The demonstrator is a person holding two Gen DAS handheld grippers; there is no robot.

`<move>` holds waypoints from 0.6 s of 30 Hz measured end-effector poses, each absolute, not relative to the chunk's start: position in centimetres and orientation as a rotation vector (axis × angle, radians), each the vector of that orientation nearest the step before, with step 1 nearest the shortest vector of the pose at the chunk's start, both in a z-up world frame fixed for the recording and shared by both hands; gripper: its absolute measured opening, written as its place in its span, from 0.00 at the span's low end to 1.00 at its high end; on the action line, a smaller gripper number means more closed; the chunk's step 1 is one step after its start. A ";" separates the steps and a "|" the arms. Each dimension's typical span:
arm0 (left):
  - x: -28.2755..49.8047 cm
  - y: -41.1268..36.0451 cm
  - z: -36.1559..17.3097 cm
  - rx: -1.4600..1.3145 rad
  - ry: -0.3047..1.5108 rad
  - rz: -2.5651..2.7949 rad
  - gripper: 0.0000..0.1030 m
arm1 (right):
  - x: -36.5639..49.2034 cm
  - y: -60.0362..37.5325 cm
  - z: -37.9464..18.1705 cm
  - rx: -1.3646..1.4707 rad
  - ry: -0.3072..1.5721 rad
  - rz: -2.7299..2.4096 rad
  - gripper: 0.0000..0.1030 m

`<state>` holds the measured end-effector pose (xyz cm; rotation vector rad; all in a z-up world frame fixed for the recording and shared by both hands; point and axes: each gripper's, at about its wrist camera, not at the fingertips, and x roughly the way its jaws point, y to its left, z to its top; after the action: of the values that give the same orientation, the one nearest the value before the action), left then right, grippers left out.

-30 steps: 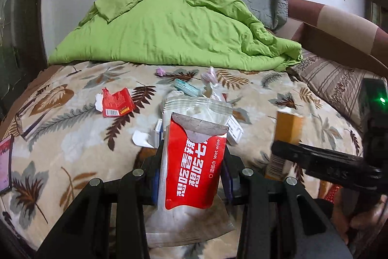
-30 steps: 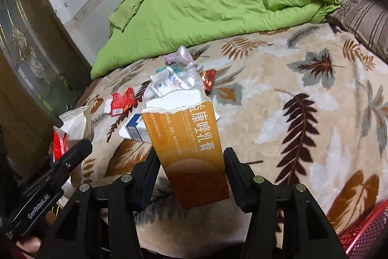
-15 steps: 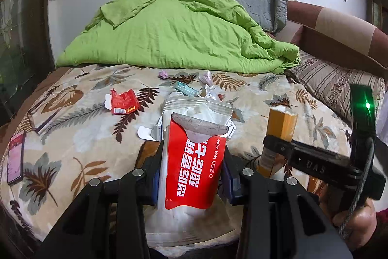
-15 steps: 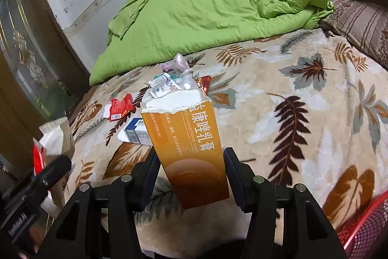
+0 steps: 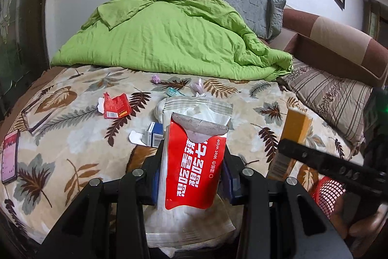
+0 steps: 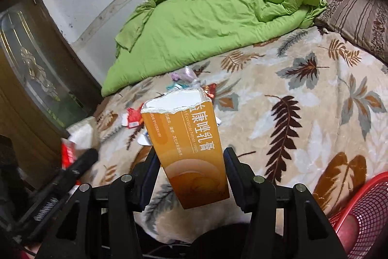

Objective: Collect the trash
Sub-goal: 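Lift both held items and carry them toward the red wastebasket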

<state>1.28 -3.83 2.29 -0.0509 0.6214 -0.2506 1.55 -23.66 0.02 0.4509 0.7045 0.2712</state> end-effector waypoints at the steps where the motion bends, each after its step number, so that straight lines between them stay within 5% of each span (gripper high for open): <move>1: 1.4 -3.8 2.3 -0.048 0.622 -0.253 0.37 | 1.6 -23.5 0.2 0.448 0.705 0.278 0.56; 18: 3.8 -4.2 1.0 -0.022 0.660 -0.267 0.37 | 3.2 -23.2 -1.8 0.474 0.792 0.322 0.56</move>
<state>3.83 -4.15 1.02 -0.0223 0.6599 -0.2670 3.23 -23.17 -1.79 0.4736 0.7924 0.3219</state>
